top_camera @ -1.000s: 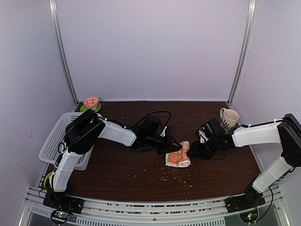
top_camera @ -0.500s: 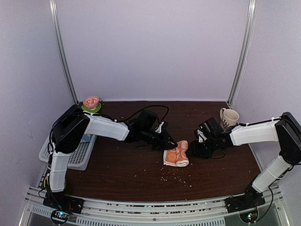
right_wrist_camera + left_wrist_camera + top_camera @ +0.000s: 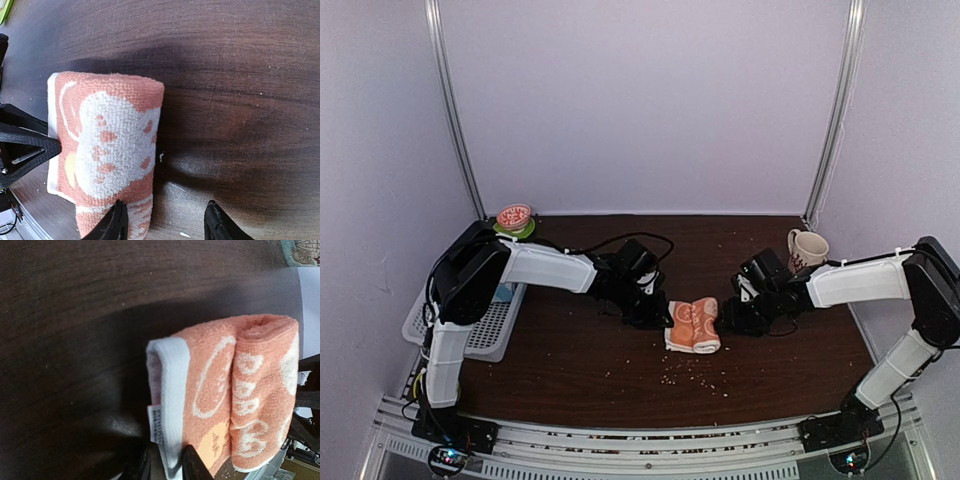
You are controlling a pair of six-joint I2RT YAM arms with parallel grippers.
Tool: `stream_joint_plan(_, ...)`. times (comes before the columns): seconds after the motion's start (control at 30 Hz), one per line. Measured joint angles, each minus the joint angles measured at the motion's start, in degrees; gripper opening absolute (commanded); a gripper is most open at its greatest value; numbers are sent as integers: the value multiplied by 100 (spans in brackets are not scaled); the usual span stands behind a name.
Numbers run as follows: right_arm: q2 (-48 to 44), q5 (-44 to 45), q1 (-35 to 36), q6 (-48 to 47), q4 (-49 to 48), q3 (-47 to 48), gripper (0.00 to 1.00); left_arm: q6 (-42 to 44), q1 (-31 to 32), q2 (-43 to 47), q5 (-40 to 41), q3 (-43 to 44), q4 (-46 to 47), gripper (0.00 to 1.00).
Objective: Roll the towels
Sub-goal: Roll the towel at the center of the board.
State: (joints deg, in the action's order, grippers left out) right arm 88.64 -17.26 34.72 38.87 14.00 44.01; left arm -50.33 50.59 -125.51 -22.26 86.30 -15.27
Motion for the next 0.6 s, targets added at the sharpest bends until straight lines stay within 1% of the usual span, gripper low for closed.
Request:
stream_joint_plan(0.07, 4, 20, 9, -2, 15, 0, 53, 63, -2, -33, 44, 31, -96, 23)
stream_joint_plan(0.33, 66, 114, 90, -9, 208, 195, 55, 210, 2, -210, 31, 254, -160, 8)
stream_joint_plan(0.6, 205, 256, 278, -7, 378, 507, 57, 227, 74, -223, 24, 262, -146, 3)
